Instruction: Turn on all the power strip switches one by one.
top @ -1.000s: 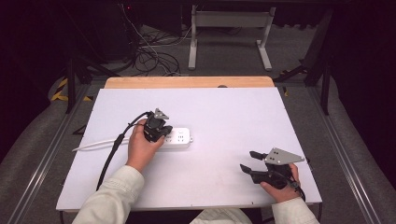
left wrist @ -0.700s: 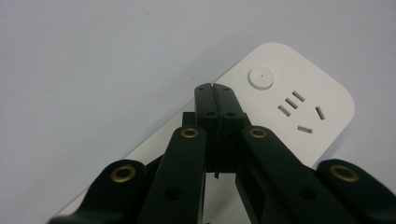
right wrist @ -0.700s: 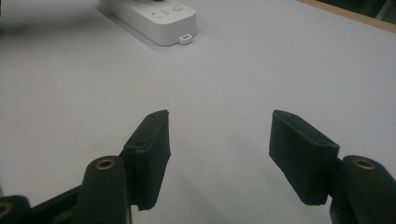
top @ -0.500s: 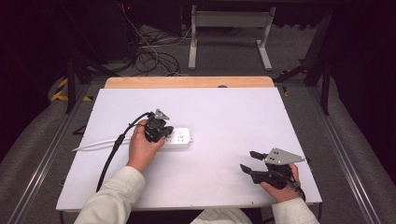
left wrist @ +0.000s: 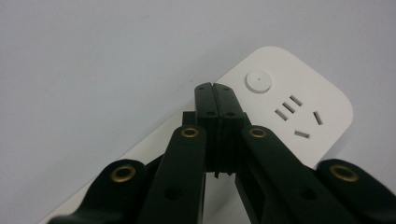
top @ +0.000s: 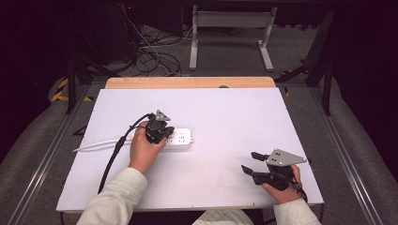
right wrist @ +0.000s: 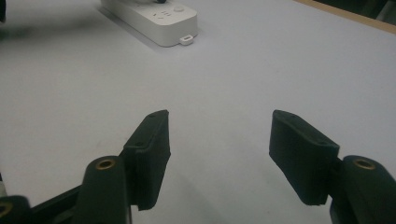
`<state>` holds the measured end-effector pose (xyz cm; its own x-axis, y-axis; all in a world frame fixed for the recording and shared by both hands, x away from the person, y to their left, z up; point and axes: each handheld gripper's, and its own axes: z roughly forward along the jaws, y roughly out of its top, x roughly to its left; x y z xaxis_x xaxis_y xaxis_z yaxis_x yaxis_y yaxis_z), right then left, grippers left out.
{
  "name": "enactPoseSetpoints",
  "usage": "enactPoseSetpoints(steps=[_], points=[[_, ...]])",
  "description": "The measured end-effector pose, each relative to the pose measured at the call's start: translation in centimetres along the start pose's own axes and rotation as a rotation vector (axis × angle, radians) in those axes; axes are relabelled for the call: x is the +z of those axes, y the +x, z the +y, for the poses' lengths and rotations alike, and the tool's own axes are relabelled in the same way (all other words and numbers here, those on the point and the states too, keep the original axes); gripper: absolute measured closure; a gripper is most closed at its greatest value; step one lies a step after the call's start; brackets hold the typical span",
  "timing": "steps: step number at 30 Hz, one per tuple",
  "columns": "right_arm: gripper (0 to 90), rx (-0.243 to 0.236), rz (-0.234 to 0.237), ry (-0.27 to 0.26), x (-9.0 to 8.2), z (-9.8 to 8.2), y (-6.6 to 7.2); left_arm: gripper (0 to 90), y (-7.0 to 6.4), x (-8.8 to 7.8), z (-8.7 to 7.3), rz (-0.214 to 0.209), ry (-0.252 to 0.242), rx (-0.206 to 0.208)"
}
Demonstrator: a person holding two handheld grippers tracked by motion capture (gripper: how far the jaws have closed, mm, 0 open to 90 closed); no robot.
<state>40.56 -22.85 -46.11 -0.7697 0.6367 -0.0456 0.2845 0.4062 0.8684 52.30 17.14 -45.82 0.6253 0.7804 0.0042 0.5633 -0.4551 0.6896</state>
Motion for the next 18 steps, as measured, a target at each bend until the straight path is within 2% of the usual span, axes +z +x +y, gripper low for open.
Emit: enactPoseSetpoints(steps=[3,4,5,6,10,12,14,15,18], points=[[38.7,0.001,0.001,0.0,0.0,0.0,0.0,90.0,-0.3,0.0,0.0,0.015,0.005,0.007],[38.7,0.0,0.001,0.0,0.0,0.0,0.0,90.0,-0.3,0.1,0.0,0.04,0.008,0.012],[38.7,0.0,0.002,0.0,0.0,0.0,0.0,90.0,-0.3,0.1,0.0,0.04,0.008,0.012],[38.7,0.0,0.002,-0.001,0.0,0.0,0.0,90.0,-0.3,0.0,0.0,0.059,0.009,0.02],[38.7,0.0,0.003,0.0,0.0,0.0,0.0,90.0,0.5,0.0,-0.1,0.003,0.001,-0.025],[38.7,0.002,0.003,-0.002,0.0,0.0,0.0,90.0,0.5,-0.1,0.1,0.001,0.013,-0.025],[38.7,0.003,0.002,-0.002,0.0,0.0,0.0,90.0,0.5,-0.4,0.3,-0.022,0.014,-0.033],[38.7,0.003,0.001,-0.002,0.0,0.0,0.0,90.0,0.4,-0.5,0.5,-0.016,0.012,-0.027],[38.7,0.005,0.0,-0.002,0.1,0.0,-0.1,89.9,0.0,-1.2,1.0,-0.015,-0.037,-0.012]])
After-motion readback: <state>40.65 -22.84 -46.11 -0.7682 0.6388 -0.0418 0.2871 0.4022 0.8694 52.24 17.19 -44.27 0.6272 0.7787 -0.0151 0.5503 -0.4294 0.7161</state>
